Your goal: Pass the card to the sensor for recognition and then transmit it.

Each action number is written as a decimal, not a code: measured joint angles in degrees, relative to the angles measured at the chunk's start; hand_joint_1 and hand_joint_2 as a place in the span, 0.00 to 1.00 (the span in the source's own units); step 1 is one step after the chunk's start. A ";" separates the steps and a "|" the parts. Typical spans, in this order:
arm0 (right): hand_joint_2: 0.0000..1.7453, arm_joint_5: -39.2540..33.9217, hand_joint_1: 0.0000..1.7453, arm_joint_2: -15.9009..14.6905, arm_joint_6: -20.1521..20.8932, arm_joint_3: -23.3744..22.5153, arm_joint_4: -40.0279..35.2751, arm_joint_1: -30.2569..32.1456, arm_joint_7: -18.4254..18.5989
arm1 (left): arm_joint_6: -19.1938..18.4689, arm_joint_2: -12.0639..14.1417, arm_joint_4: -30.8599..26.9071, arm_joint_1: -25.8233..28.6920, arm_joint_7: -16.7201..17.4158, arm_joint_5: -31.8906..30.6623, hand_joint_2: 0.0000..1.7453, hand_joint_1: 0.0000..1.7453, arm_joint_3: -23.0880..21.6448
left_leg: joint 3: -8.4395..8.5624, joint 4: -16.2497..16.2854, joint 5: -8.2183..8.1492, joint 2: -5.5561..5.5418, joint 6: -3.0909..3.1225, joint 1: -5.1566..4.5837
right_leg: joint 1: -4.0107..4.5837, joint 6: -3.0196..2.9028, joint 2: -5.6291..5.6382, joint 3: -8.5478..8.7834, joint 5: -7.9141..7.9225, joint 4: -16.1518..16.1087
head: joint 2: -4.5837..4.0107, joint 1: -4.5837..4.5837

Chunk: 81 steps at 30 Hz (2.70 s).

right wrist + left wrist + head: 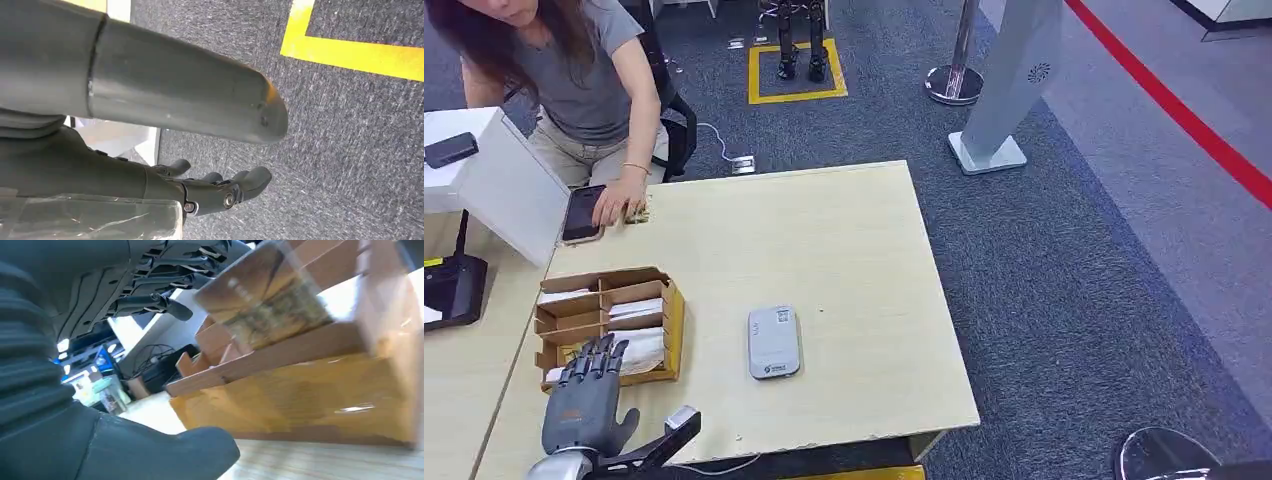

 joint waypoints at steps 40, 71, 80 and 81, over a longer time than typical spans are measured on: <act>0.00 0.00 0.00 0.00 0.59 0.00 0.00 -0.05 -0.55 | 5.01 2.38 3.82 -2.55 1.90 0.00 1.00 0.18 -2.19 | 0.01 0.00 0.00 0.00 0.00 0.00 | 0.00 0.00 0.00 0.00 0.00 0.00 | 0.00 0.00; 0.00 0.00 0.00 0.00 1.01 0.00 0.02 -0.08 -0.79 | 5.68 2.25 5.40 -3.63 0.98 0.00 1.00 0.97 -3.32 | 0.01 0.00 0.00 0.00 0.00 0.00 | 0.00 0.00 0.00 0.00 0.00 0.00 | 0.00 0.00; 0.00 0.00 0.00 0.04 0.92 0.00 0.02 -0.09 -0.59 | 6.40 4.50 5.55 -4.83 8.47 0.00 1.00 1.00 -6.93 | 0.02 0.00 0.00 0.00 0.00 0.00 | 0.00 0.00 0.00 0.00 0.00 0.00 | 0.00 0.00; 0.00 0.00 0.00 0.07 0.92 0.00 0.02 -0.08 -0.59 | 6.38 5.34 5.55 -5.26 10.37 0.00 1.00 1.00 -8.03 | 0.02 0.00 0.01 0.00 -0.01 0.01 | 0.00 0.00 0.00 -0.01 0.00 0.00 | 0.00 0.00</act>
